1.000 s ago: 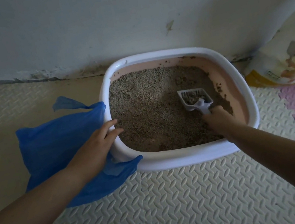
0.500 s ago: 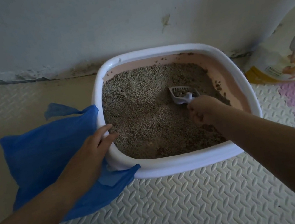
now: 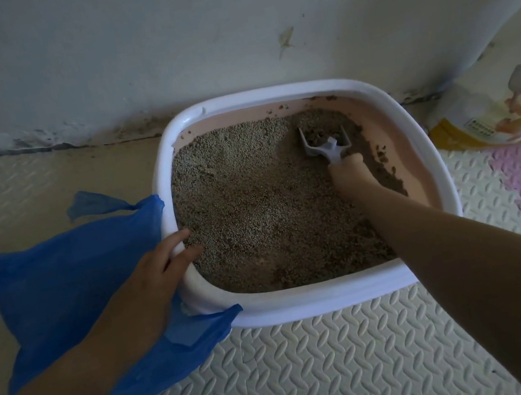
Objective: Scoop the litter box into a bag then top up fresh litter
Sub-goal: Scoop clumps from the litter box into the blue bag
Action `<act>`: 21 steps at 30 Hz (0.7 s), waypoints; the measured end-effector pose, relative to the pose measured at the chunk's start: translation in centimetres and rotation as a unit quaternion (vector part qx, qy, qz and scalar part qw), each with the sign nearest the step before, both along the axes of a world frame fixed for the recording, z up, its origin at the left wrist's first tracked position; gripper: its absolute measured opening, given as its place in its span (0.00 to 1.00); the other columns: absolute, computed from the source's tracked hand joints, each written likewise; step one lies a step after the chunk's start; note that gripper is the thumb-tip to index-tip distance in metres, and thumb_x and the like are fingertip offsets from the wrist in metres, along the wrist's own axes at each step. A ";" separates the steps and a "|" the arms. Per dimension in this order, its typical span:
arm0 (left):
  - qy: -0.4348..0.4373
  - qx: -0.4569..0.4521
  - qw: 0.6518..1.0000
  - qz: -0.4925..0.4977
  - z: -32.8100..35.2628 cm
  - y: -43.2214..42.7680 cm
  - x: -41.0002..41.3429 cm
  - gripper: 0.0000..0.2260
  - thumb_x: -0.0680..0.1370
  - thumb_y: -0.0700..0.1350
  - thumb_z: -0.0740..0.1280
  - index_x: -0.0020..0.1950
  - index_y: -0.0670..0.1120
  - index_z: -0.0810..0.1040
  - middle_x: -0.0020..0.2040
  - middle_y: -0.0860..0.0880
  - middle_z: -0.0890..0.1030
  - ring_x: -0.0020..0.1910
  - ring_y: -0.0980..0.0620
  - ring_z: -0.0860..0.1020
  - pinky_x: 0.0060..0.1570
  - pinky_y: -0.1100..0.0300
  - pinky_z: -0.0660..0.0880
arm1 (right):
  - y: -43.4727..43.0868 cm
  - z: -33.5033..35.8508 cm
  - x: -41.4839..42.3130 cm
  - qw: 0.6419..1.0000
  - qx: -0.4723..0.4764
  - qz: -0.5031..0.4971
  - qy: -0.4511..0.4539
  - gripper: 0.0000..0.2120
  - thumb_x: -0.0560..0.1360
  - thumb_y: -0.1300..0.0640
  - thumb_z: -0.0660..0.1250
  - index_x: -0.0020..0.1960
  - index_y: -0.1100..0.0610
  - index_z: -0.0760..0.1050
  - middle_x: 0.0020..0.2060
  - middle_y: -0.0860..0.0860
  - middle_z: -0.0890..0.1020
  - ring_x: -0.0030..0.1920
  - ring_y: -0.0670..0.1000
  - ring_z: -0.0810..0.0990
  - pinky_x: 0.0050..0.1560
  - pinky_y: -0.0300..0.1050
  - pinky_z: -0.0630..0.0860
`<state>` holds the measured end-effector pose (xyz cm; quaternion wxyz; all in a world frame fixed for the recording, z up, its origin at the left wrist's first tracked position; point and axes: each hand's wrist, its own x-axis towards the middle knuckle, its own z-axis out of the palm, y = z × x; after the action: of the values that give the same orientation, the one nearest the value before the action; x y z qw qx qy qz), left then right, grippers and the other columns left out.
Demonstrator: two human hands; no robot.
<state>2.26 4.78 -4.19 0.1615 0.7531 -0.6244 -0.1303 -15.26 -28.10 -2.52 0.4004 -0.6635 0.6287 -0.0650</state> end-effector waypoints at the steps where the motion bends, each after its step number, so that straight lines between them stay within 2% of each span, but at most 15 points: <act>1: -0.001 0.001 1.000 0.003 0.2 -0.1 -0.1 0.44 0.61 0.21 0.67 0.72 0.50 0.66 0.76 0.53 0.56 0.65 0.45 0.68 0.51 0.53 0.77 | 0.5 0.1 -0.4 1.000 -0.008 0.012 0.005 0.16 0.78 0.55 0.58 0.63 0.62 0.67 0.45 0.53 0.71 0.34 0.46 0.66 0.35 0.41 0.65; 2: -0.002 0.004 1.000 0.009 0.5 -0.1 -0.2 0.42 0.61 0.20 0.67 0.71 0.48 0.68 0.76 0.51 0.58 0.66 0.45 0.68 0.52 0.55 0.75 | 1.1 0.4 -1.0 0.999 -0.014 0.036 -0.006 0.17 0.79 0.55 0.58 0.64 0.63 0.65 0.43 0.53 0.71 0.36 0.48 0.68 0.35 0.43 0.66; 4: -0.004 0.008 1.000 0.017 1.1 -0.2 -0.6 0.40 0.62 0.20 0.66 0.71 0.47 0.69 0.75 0.49 0.60 0.67 0.46 0.68 0.54 0.58 0.72 | 2.1 1.6 -2.0 0.994 0.000 0.103 -0.038 0.13 0.80 0.55 0.57 0.61 0.62 0.64 0.42 0.53 0.71 0.38 0.50 0.70 0.35 0.44 0.65; 7: -0.008 0.007 1.000 0.023 1.7 -0.1 -1.0 0.39 0.63 0.20 0.65 0.70 0.47 0.70 0.75 0.49 0.60 0.68 0.47 0.66 0.54 0.57 0.74 | 3.7 3.6 -4.0 0.986 -0.006 0.150 -0.069 0.09 0.80 0.54 0.58 0.56 0.57 0.63 0.38 0.52 0.72 0.33 0.48 0.70 0.30 0.43 0.65; 11: -0.006 0.010 0.999 0.032 2.3 -0.1 -1.3 0.39 0.65 0.20 0.63 0.71 0.48 0.69 0.75 0.51 0.58 0.70 0.48 0.64 0.57 0.59 0.71 | 5.5 5.7 -6.2 0.981 -0.038 0.184 -0.047 0.08 0.80 0.53 0.59 0.55 0.56 0.64 0.37 0.51 0.73 0.33 0.48 0.70 0.29 0.42 0.66; 16: 0.000 0.022 0.999 0.045 3.1 0.0 -1.6 0.38 0.66 0.21 0.62 0.72 0.49 0.68 0.76 0.54 0.55 0.72 0.49 0.62 0.59 0.59 0.70 | 8.1 6.6 -7.8 0.968 -0.105 0.225 -0.035 0.07 0.80 0.55 0.60 0.52 0.57 0.64 0.34 0.51 0.72 0.30 0.47 0.68 0.28 0.33 0.66; 19: -0.002 0.030 0.999 0.045 3.4 -0.1 -1.7 0.37 0.68 0.22 0.62 0.72 0.49 0.67 0.76 0.53 0.55 0.72 0.48 0.62 0.61 0.59 0.69 | 9.2 6.3 -8.3 0.962 -0.121 0.244 -0.036 0.08 0.79 0.56 0.61 0.51 0.59 0.64 0.34 0.53 0.72 0.31 0.50 0.69 0.28 0.36 0.65; 21: -0.001 0.036 0.998 0.048 3.5 -0.1 -1.8 0.37 0.68 0.22 0.61 0.72 0.49 0.67 0.77 0.53 0.54 0.73 0.48 0.61 0.62 0.58 0.69 | 9.6 6.3 -8.4 0.959 -0.115 0.259 -0.033 0.08 0.79 0.55 0.60 0.52 0.59 0.64 0.34 0.54 0.73 0.32 0.52 0.71 0.31 0.43 0.68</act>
<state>0.49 4.63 -0.68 0.1394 0.7876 -0.5826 -0.1444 -23.65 -18.51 3.78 0.3447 -0.8426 0.4104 -0.0531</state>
